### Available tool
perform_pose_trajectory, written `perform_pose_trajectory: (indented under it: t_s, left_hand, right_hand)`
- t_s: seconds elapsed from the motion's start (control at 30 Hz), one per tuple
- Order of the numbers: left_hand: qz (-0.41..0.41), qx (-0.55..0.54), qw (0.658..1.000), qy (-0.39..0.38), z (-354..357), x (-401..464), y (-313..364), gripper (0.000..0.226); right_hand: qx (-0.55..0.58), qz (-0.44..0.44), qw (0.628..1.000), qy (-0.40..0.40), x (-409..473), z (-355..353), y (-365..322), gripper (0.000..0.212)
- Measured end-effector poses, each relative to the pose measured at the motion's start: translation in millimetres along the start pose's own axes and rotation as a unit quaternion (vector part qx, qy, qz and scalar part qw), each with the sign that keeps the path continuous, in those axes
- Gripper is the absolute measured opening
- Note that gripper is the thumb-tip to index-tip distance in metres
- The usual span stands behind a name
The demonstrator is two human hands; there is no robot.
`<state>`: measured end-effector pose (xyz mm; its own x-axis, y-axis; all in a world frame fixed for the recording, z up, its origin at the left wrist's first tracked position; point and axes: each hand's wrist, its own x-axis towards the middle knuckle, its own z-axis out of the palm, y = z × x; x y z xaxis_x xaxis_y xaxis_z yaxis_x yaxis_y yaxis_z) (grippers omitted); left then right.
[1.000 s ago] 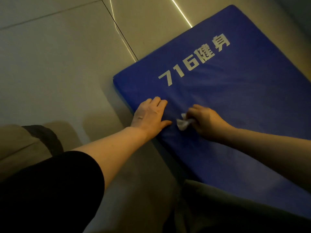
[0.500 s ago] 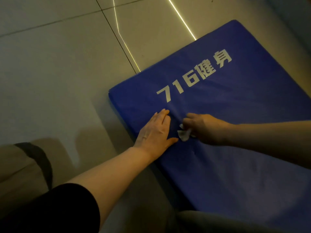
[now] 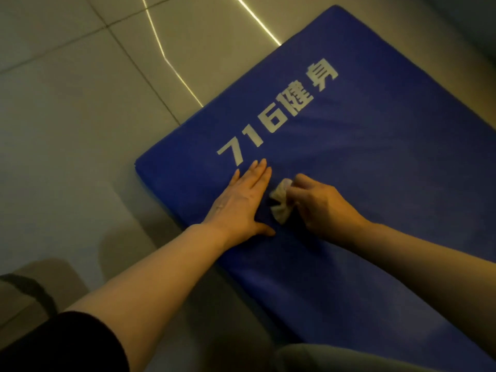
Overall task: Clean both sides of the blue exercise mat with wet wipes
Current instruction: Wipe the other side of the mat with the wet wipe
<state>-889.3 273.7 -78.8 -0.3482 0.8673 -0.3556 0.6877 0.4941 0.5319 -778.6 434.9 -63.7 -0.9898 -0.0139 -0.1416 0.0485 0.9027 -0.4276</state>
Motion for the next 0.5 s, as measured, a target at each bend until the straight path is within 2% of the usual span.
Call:
perform_pose_trajectory:
  t_s: [0.13, 0.23, 0.3, 0.4, 0.5]
  left_hand:
    - [-0.013, 0.033, 0.999, -0.040, -0.6, 7.3, 3.5, 0.117]
    - [-0.029, 0.066, 0.996, -0.056, -3.8, 12.0, 9.8, 0.119]
    - [-0.042, 0.088, 0.993, -0.061, -5.9, 14.7, 14.2, 0.121]
    - [-0.053, 0.142, 0.987, -0.056, -9.7, 17.1, 19.3, 0.124]
    - [-0.045, 0.186, 0.980, -0.045, -12.0, 19.3, 18.5, 0.126]
  right_hand:
    - [-0.017, 0.009, 1.000, -0.024, -49.2, -6.8, 15.0, 0.021]
    - [-0.033, 0.014, 0.999, -0.026, -31.4, -6.2, 19.9, 0.028]
    - [-0.048, 0.004, 0.999, 0.005, 0.4, -6.5, 24.3, 0.031]
    - [-0.051, 0.005, 0.998, 0.032, 29.2, -11.7, 30.4, 0.025]
    - [-0.044, 0.026, 0.999, 0.018, 4.9, -10.4, 32.7, 0.020]
